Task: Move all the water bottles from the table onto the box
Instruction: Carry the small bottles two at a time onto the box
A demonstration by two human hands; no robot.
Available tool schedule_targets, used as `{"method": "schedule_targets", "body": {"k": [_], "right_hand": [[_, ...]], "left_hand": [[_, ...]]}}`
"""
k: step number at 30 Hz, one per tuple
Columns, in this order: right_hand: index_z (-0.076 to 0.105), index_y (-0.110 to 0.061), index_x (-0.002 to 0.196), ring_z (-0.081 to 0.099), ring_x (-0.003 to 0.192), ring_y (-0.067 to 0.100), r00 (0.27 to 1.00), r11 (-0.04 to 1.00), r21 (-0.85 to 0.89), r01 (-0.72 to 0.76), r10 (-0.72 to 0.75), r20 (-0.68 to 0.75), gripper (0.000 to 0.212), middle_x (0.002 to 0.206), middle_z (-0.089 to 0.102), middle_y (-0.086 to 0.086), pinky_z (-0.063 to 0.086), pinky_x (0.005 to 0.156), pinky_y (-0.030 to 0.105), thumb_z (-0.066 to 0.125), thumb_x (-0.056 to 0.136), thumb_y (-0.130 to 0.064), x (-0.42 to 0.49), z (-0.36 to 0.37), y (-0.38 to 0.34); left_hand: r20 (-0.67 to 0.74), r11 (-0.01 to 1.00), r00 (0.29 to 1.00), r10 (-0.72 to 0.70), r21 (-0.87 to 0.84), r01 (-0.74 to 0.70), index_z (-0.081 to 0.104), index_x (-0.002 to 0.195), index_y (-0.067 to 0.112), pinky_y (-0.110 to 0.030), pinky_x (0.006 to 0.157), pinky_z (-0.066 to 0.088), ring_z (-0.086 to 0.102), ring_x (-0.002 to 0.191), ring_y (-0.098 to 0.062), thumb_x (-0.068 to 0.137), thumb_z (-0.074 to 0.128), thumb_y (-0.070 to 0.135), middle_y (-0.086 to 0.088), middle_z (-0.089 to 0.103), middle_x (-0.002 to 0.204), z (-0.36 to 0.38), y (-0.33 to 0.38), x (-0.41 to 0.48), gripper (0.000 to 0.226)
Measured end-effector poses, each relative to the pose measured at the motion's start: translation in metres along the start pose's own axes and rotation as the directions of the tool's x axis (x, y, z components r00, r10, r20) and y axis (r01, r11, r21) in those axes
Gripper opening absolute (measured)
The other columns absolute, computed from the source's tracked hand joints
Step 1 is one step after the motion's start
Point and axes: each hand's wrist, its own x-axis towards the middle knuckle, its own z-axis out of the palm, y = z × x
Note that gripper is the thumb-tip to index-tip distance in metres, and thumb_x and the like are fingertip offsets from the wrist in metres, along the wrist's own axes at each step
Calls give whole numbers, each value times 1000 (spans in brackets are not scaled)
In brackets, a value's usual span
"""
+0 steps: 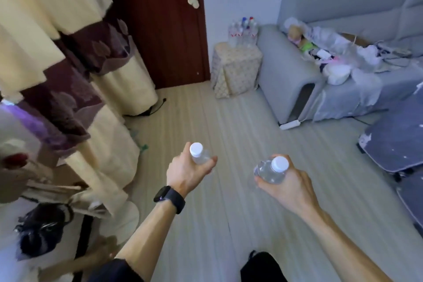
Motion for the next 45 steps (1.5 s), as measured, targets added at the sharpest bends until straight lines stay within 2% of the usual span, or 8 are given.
{"method": "schedule_targets", "body": {"k": [5,8,17,20,26,33,39,45], "right_hand": [[43,-50,103,68,85,17,1000,1000,-22,-18,18,-12,64,81,69,-21,46,67,26,69,52,-78,121,-2,5],[51,-40,111,68,93,23,1000,999,-34,5,-4,17,70,86,70,-13,44,68,27,69,52,-75,205,-5,9],[56,-30,115,67,101,32,998,995,-82,63,-61,30,66,94,75,-1,46,68,31,81,62,-61,431,-24,-11],[58,-31,116,66,104,31,998,995,-85,51,-49,31,67,97,74,-3,39,67,28,81,62,-63,502,-18,-17],[58,-31,109,68,97,27,998,997,-58,53,-50,48,71,90,73,-8,49,70,31,70,55,-76,644,8,-34],[60,-30,113,69,94,22,1000,1000,-25,-17,17,5,62,89,71,-12,49,70,31,82,64,-60,800,17,-60],[58,-34,114,68,86,17,998,999,15,-47,47,-47,66,79,65,-19,47,66,28,76,62,-71,912,20,-57],[50,-41,110,61,75,9,998,997,53,-55,55,10,70,81,62,-24,43,61,24,63,56,-83,1036,33,-32]], "left_hand": [[34,998,997,65,19,-65,49,93,36,-26,55,47,59,66,-1,63,57,77,32,62,65,30,56,115,52],[27,998,998,51,21,-52,52,96,37,-30,66,55,63,71,-8,60,55,79,19,65,69,43,92,187,56],[-85,1000,996,26,20,-24,50,97,37,-25,57,49,58,67,-2,61,53,84,17,62,73,54,165,370,59],[-125,1000,992,-11,-16,9,53,98,37,-27,61,51,58,69,-3,59,53,85,19,61,74,65,177,433,62],[-116,1000,993,-9,-5,9,46,90,36,-32,62,54,60,66,-8,60,55,81,16,62,67,86,200,576,55],[-44,998,997,57,27,-56,44,92,38,-35,69,57,64,74,-19,60,52,85,17,62,73,103,252,750,57],[-4,994,995,105,26,-104,47,96,41,-36,70,57,65,75,-19,63,52,86,18,64,71,135,305,876,56],[31,996,996,89,20,-89,47,100,41,-35,70,57,66,78,-18,66,47,89,14,65,79,186,348,985,59]]}}
